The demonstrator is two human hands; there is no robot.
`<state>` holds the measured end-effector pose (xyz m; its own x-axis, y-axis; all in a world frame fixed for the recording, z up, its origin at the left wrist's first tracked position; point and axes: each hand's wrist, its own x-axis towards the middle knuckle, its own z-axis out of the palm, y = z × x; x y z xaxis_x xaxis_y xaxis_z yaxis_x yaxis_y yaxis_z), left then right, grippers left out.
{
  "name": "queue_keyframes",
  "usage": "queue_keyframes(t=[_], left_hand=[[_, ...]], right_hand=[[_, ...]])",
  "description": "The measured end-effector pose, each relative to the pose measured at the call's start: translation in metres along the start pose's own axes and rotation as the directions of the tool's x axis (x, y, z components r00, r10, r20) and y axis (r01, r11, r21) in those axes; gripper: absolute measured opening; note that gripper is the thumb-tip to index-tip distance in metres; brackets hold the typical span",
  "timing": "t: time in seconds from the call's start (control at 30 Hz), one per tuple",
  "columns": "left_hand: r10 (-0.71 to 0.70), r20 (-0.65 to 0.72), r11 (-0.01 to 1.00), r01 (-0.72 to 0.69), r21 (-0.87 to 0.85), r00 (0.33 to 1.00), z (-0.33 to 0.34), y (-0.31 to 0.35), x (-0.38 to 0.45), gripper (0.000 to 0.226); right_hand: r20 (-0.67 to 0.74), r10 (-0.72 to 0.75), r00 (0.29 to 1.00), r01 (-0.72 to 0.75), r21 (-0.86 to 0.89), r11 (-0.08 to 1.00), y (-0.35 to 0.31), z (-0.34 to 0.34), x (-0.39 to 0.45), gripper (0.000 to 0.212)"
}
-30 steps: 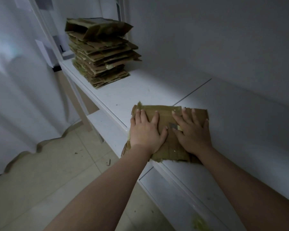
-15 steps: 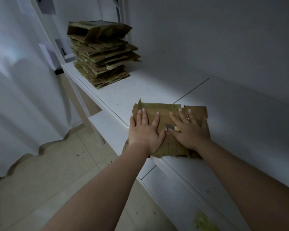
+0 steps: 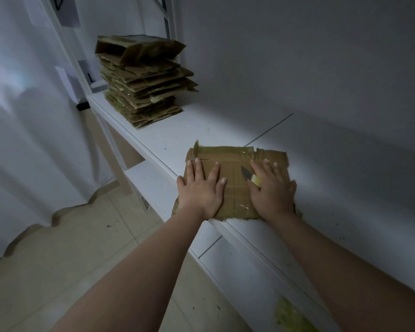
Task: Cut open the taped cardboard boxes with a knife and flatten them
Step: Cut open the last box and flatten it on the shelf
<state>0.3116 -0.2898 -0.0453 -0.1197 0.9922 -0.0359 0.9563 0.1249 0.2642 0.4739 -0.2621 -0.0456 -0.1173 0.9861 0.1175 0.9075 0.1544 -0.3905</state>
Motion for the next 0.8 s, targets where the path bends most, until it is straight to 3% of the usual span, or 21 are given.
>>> queue_keyframes(t=[0.07, 0.13, 0.2, 0.27, 0.33, 0.53, 0.67, 0.8], left_hand=[[0.024, -0.123, 0.994, -0.037, -0.106, 0.992, -0.002, -0.009, -0.005, 0.052], [-0.017, -0.188, 0.999, 0.007, -0.053, 0.982, -0.004, -0.015, -0.012, 0.053], [-0.149, -0.159, 0.989, 0.144, -0.042, 0.976, -0.006, -0.016, -0.016, 0.062], [-0.274, -0.082, 0.949, 0.255, -0.187, 0.958, -0.009, -0.014, -0.019, 0.067], [-0.302, -0.048, 0.912, 0.274, -0.307, 0.952, -0.010, -0.016, -0.019, 0.066], [-0.302, -0.013, 0.912, 0.285, -0.295, 0.953, -0.033, -0.009, -0.024, 0.089], [-0.248, -0.099, 0.964, 0.235, -0.124, 0.964, -0.043, -0.004, -0.030, 0.095], [-0.202, -0.083, 0.978, 0.198, -0.063, 0.976, -0.035, -0.002, -0.038, 0.097]], right_hand=[[-0.093, 0.067, 0.993, -0.055, 0.127, 0.990, 0.007, -0.006, -0.001, 0.054], [-0.083, 0.221, 0.972, -0.221, -0.002, 0.975, 0.013, -0.010, -0.003, 0.056], [0.010, 0.333, 0.943, -0.329, -0.126, 0.936, 0.012, -0.015, -0.005, 0.055], [0.064, 0.332, 0.941, -0.325, -0.096, 0.941, 0.009, -0.014, -0.006, 0.055], [0.013, 0.285, 0.959, -0.284, -0.046, 0.958, 0.007, -0.014, -0.007, 0.053], [-0.081, 0.296, 0.952, -0.272, 0.227, 0.935, -0.007, -0.028, -0.010, 0.046], [-0.104, 0.265, 0.959, -0.262, 0.039, 0.964, -0.012, -0.039, -0.020, 0.045], [-0.032, 0.274, 0.961, -0.276, -0.097, 0.956, -0.007, -0.037, -0.036, 0.039]])
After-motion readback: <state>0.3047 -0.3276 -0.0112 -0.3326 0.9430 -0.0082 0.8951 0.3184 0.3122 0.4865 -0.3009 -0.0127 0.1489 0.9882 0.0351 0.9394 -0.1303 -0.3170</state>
